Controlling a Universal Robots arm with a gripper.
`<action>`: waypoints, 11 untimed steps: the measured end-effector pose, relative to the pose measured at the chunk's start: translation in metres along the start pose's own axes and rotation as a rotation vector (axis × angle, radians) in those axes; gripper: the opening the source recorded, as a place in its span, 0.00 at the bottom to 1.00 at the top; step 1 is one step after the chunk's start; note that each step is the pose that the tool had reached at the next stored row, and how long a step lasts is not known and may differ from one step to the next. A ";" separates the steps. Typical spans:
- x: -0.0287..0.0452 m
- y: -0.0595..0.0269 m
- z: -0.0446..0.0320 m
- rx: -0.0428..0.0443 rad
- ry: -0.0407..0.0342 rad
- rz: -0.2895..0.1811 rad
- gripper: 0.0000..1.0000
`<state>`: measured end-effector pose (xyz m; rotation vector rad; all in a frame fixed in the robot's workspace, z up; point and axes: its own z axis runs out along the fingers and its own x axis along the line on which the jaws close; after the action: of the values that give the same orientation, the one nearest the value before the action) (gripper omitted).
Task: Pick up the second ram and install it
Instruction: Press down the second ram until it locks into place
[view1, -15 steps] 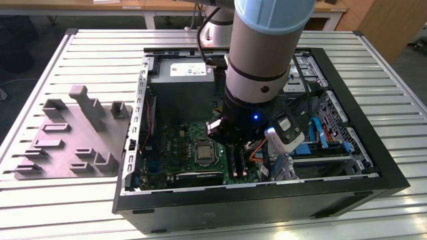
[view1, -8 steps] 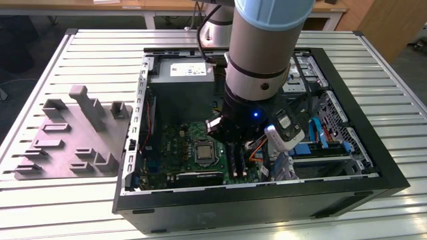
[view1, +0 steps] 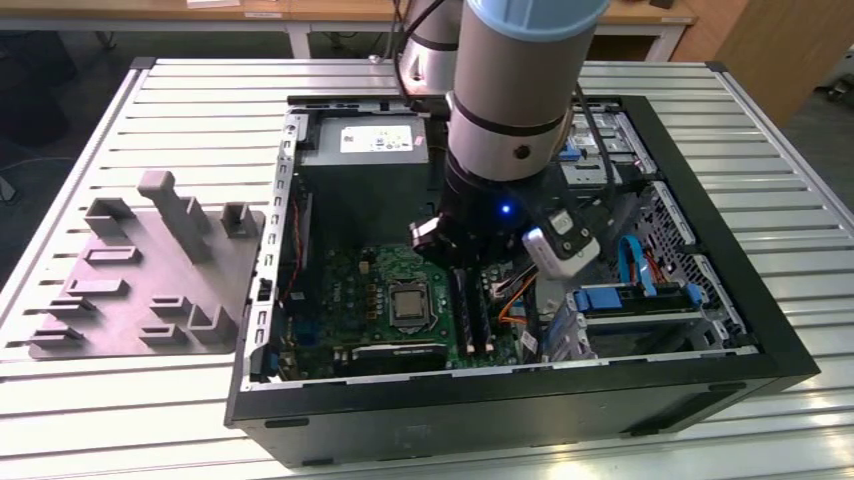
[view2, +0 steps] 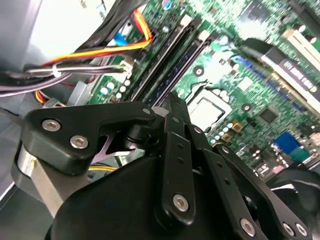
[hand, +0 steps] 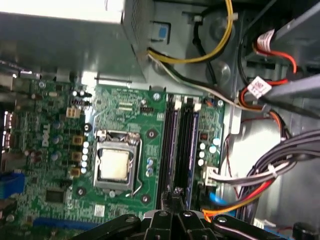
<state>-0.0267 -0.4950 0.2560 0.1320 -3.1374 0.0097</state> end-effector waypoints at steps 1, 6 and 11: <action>-0.0002 0.0020 0.0001 -0.0002 0.0000 0.000 0.10; -0.0008 0.0087 0.0004 -0.0009 -0.0001 0.000 0.10; -0.0007 0.0087 -0.0007 -0.0010 -0.0001 0.000 0.10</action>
<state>-0.0267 -0.4863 0.2567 0.1321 -3.1374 0.0082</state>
